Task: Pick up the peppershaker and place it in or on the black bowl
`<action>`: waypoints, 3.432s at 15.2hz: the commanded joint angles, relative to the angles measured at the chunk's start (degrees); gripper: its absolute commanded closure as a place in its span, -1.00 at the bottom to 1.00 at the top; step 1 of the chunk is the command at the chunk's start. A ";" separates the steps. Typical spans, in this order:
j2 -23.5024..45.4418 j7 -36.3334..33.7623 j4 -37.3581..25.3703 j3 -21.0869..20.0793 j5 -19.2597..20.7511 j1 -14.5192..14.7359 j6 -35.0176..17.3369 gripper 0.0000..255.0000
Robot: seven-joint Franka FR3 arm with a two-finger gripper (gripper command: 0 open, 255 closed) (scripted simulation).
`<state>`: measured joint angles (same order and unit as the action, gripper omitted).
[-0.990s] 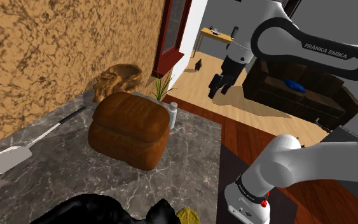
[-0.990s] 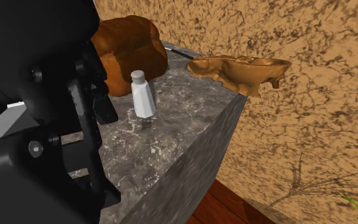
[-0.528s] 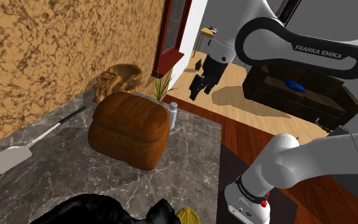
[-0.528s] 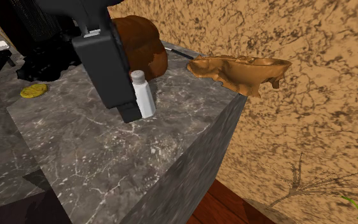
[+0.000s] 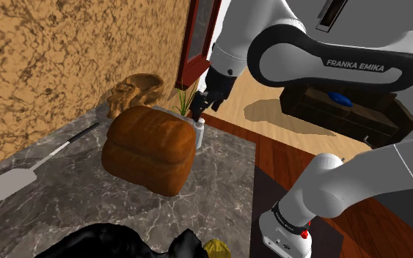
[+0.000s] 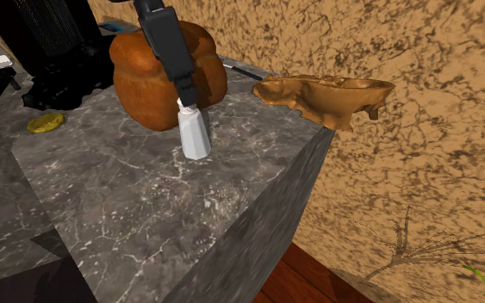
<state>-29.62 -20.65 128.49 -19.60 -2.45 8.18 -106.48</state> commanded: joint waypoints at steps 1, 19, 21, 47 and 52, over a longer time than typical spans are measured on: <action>1.89 -0.93 -0.99 -1.23 0.43 0.03 -1.12 -1.00; 2.81 -1.09 3.30 -1.54 0.57 -0.10 -6.30 1.00; 2.80 -1.09 3.31 -1.54 0.57 -0.10 -6.30 1.00; 4.19 0.15 -14.75 -0.31 1.46 -0.96 10.37 1.00; 5.36 0.26 -19.68 -0.28 1.83 -1.24 14.15 1.00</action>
<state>-24.59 -20.46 109.98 -19.91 -0.73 7.02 -93.17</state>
